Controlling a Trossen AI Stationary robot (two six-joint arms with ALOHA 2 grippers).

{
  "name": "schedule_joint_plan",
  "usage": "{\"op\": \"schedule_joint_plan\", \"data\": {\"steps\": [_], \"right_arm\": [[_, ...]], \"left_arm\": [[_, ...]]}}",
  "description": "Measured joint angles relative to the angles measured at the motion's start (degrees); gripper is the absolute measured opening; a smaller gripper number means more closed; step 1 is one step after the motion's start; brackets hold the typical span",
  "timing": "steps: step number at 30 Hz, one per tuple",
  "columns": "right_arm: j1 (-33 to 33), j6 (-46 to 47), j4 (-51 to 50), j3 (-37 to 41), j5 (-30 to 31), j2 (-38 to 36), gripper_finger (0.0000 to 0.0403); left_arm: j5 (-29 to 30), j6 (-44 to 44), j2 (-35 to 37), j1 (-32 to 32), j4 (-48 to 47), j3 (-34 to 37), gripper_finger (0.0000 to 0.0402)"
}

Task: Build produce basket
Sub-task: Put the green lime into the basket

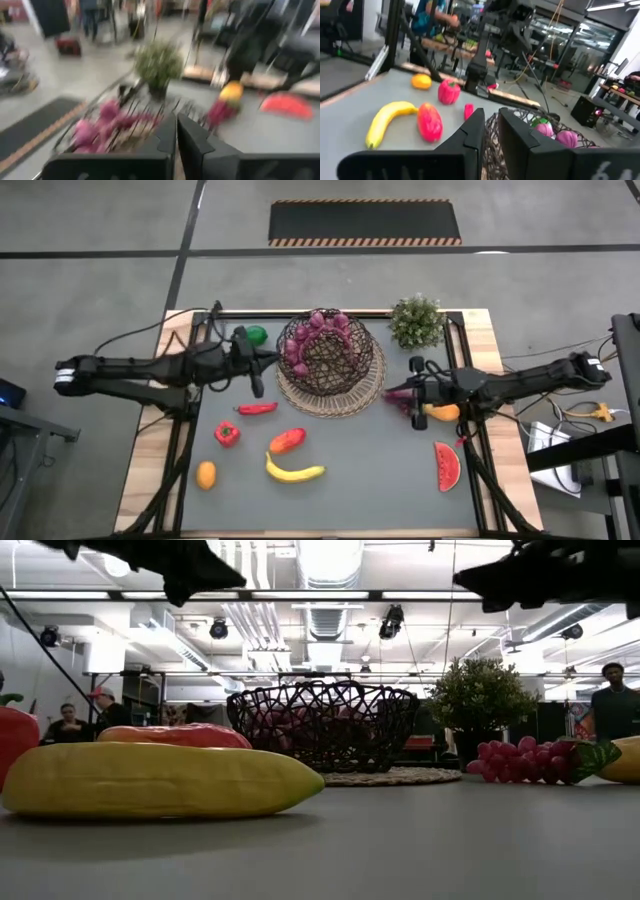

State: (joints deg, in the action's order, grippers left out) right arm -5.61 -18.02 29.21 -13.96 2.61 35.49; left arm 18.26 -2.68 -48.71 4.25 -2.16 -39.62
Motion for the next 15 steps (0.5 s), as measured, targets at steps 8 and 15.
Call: {"op": "schedule_joint_plan", "data": {"steps": [8, 15], "right_arm": [[0.0, 0.49, -0.13, 2.3, 0.4, -4.9, 0.0043], [0.0, 1.61, -0.27, 2.98, 0.4, -4.94, 0.0043]], "left_arm": [[-0.24, 0.87, -6.65, 11.15, -33.76, -15.07, 0.0], [-5.49, 10.42, -14.55, 25.75, -47.26, -20.59, 0.0005]]}}
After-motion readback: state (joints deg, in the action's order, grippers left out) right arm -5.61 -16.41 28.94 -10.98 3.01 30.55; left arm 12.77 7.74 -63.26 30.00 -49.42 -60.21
